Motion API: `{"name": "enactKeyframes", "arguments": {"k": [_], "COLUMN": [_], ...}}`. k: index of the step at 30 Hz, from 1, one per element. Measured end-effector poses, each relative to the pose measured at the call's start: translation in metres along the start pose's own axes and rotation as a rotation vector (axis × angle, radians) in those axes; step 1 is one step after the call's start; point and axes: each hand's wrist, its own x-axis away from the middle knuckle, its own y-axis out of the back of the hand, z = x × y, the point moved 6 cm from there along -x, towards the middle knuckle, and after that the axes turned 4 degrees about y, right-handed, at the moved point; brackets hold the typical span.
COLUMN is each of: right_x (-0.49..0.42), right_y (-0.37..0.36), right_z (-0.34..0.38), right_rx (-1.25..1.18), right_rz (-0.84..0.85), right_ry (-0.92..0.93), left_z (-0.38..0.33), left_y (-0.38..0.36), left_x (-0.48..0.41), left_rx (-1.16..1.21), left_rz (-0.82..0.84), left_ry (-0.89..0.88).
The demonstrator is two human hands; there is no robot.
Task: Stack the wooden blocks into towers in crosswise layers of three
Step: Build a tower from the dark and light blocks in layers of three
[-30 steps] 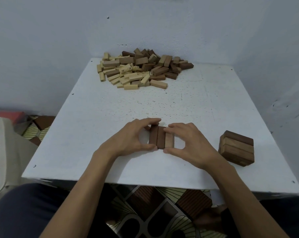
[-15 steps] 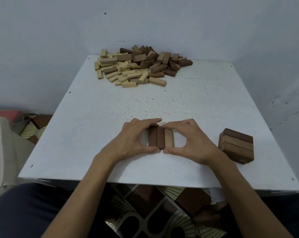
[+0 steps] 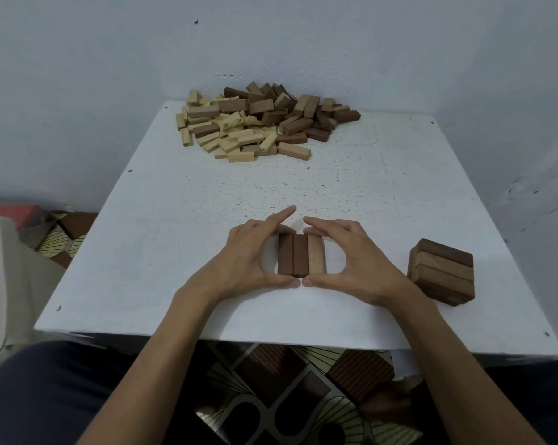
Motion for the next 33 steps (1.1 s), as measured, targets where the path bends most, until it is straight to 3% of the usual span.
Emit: {"name": "enactKeyframes", "arguments": {"k": [14,23,33], "right_x": [0.006,0.047,0.102], "right_y": [0.013,0.065,0.120], "right_z": [0.015,0.019,-0.033], "right_rx": [0.048,0.156,0.126], "right_rz": [-0.007,-0.110,-0.189], "right_ry": [0.028,0.035,-0.084], "left_z": [-0.016,-0.074,-0.142], "left_y": [0.012,0.007,-0.047], "left_x": [0.002,-0.013,-0.056], "left_rx": [0.001,0.016,0.027], "left_rz": [-0.031,0.000,0.098], "left_ry": [-0.019,-0.171,-0.264]}}
